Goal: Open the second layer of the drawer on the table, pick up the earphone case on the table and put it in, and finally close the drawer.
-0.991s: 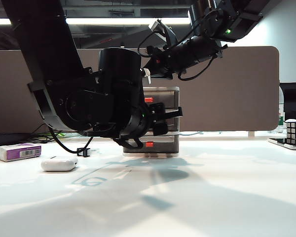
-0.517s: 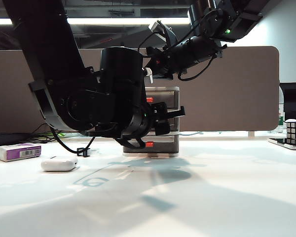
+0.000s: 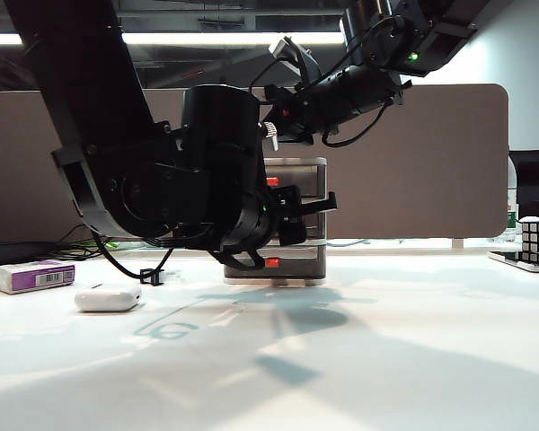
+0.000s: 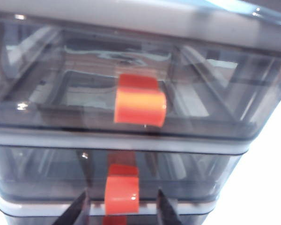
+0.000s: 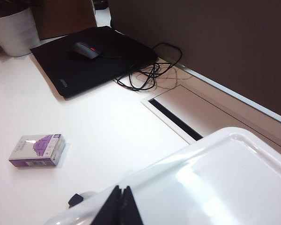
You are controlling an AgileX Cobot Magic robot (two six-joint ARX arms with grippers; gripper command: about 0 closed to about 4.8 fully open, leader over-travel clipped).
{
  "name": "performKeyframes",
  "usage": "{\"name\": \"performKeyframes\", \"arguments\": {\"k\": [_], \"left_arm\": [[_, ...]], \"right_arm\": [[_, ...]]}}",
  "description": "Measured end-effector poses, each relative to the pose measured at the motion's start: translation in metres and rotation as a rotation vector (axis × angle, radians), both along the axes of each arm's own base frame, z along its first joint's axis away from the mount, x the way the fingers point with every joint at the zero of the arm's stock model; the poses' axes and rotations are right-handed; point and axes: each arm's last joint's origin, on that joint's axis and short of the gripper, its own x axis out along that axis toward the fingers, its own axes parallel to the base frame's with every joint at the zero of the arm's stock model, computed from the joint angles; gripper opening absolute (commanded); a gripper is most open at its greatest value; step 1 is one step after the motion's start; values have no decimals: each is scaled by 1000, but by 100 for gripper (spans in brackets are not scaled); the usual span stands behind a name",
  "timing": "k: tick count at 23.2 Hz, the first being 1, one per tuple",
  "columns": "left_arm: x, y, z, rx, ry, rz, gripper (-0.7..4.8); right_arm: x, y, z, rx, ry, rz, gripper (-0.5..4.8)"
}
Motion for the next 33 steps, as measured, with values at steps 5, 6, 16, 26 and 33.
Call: {"name": "performKeyframes", "arguments": {"k": [5, 6, 16, 26, 33], "left_arm": [[0, 0, 0, -3, -3, 1, 173], [0, 0, 1, -5, -6, 1, 173], [1, 1, 2, -12, -13, 3, 173], [9, -1, 8, -31, -34, 14, 173], [9, -1, 6, -12, -13, 14, 158]], "right_arm": [[0, 1, 0, 0, 1, 2, -5], [0, 1, 0, -1, 3, 2, -5], [-1, 0, -2, -9, 24, 1, -5], [-1, 0, -4, -23, 31, 5, -5], [-2, 1, -4, -25, 32, 5, -5]]}}
